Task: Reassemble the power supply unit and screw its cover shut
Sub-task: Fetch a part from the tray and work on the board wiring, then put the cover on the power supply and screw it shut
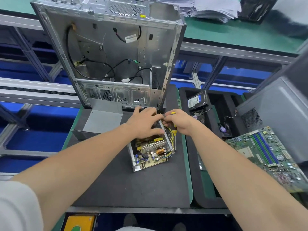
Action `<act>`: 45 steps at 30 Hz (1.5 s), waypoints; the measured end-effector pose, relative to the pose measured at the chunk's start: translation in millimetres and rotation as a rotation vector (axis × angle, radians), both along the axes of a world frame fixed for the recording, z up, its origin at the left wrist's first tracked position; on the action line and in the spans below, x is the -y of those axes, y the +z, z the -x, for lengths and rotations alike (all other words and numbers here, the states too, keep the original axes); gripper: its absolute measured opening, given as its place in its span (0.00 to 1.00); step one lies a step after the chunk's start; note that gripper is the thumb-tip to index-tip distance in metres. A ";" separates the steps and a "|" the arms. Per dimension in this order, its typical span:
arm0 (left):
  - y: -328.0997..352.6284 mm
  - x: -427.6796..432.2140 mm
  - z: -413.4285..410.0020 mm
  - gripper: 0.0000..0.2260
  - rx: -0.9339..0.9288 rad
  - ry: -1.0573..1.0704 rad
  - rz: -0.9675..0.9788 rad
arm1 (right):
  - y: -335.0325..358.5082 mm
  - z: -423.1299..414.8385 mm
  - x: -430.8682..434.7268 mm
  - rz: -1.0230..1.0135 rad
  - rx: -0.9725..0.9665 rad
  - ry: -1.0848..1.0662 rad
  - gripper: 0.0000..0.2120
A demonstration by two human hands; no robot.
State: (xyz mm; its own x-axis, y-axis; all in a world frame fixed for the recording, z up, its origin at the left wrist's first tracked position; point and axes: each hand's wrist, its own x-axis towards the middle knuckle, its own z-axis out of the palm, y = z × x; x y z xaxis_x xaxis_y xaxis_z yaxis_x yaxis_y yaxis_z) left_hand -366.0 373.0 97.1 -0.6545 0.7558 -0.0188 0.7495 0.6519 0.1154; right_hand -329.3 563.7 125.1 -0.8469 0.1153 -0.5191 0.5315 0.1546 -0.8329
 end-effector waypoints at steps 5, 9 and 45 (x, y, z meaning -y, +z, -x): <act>13.6 -5.7 5.6 0.26 -0.083 -0.113 0.123 | 2.9 -10.1 1.5 0.115 0.069 -0.144 0.06; 17.6 -11.3 6.2 0.26 -0.057 -0.136 0.208 | 8.5 -15.1 9.0 0.051 0.017 -0.077 0.15; 22.1 39.3 -22.1 0.34 0.065 0.553 0.014 | -43.2 -70.0 -30.6 -0.358 -0.135 -0.042 0.09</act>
